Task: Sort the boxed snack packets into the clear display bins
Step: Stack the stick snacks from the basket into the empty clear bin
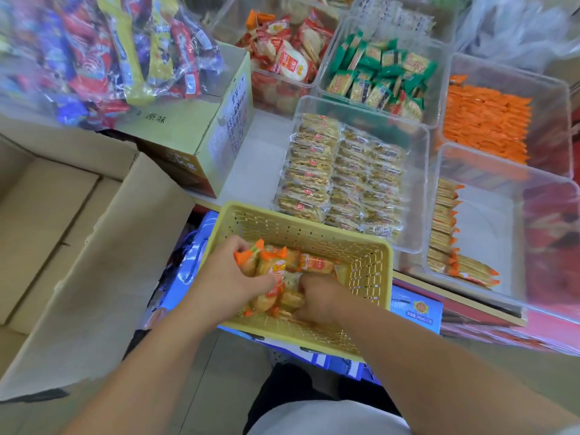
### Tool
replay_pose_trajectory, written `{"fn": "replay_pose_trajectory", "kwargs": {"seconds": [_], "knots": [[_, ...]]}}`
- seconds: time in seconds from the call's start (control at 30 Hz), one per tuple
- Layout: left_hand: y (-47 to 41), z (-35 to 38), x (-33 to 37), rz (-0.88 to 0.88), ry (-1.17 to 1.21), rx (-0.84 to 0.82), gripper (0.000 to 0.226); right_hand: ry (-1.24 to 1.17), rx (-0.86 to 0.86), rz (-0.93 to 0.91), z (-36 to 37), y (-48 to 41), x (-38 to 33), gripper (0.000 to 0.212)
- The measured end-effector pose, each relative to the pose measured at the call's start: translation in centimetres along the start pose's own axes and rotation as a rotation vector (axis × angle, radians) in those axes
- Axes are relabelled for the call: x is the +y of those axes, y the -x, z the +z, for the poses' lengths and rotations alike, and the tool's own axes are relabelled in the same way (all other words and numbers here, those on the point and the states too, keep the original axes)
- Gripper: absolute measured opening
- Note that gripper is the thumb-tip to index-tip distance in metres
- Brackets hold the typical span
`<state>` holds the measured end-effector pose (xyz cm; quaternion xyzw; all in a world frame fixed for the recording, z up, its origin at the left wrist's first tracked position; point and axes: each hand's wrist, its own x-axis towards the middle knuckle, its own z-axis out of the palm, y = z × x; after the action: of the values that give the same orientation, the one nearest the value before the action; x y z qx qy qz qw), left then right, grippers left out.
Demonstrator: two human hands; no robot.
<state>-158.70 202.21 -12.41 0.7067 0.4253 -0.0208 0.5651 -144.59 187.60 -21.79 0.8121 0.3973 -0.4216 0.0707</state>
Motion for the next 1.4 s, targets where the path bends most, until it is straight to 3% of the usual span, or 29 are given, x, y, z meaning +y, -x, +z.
{"fn": "replay_pose_trajectory", "kwargs": {"seconds": [0.1, 0.2, 0.3, 0.37, 0.47, 0.53, 0.63, 0.8, 0.97, 1.03, 1.13, 1.2, 1.3, 1.4], "knots": [[1.4, -0.1, 0.0, -0.063, 0.282, 0.02, 0.061, -0.159, -0.022, 0.024, -0.4, 0.3, -0.2, 0.07], [2.2, 0.0, -0.1, -0.094, 0.532, 0.029, 0.068, -0.143, -0.04, 0.037, -1.4, 1.2, -0.6, 0.07], [3.1, 0.8, 0.4, -0.108, 0.738, 0.021, 0.039, -0.252, 0.028, 0.024, -3.4, 3.4, -0.4, 0.054], [3.6, 1.7, 0.6, -0.148, 0.858, 0.021, 0.017, -0.514, 0.089, 0.001, -5.0, 5.9, 0.3, 0.042], [4.2, 3.4, 1.0, -0.192, 0.934, -0.001, 0.017, -1.007, 0.1, -0.035, -7.0, 10.8, 2.4, 0.05], [4.4, 5.1, 1.7, -0.183, 0.931, -0.006, 0.016, -1.303, 0.055, -0.101, -7.5, 13.5, 4.2, 0.043], [4.6, 8.6, 3.4, -0.134, 0.848, -0.027, 0.019, -1.555, 0.03, -0.166, -7.5, 16.2, 6.5, 0.036], [4.8, 15.4, 7.0, -0.116, 0.68, -0.033, 0.031, -1.608, 0.026, -0.157, -7.4, 17.7, 9.8, 0.044], [4.7, 21.0, 11.0, -0.091, 0.609, 0.141, 0.043, -1.506, 0.065, -0.066, -7.3, 17.8, 14.7, 0.072], [4.7, 23.2, 12.6, -0.072, 0.579, 0.201, 0.062, -1.545, 0.079, -0.071, -7.2, 17.8, 16.7, 0.066], [4.9, 26.3, 15.1, -0.038, 0.556, 0.261, 0.071, -1.585, 0.102, -0.094, -7.4, 17.8, 19.5, 0.056], [4.9, 28.2, 16.4, -0.031, 0.607, 0.246, 0.084, -1.656, 0.058, -0.121, -7.6, 17.5, 21.2, 0.06], [4.6, 30.4, 18.1, -0.008, 0.586, 0.21, 0.116, -1.716, 0.0, -0.186, -7.7, 17.6, 23.3, 0.041], [4.4, 32.1, 19.0, -0.051, 0.624, 0.168, 0.124, -1.74, 0.002, -0.195, -8.3, 17.9, 24.5, 0.033]]}}
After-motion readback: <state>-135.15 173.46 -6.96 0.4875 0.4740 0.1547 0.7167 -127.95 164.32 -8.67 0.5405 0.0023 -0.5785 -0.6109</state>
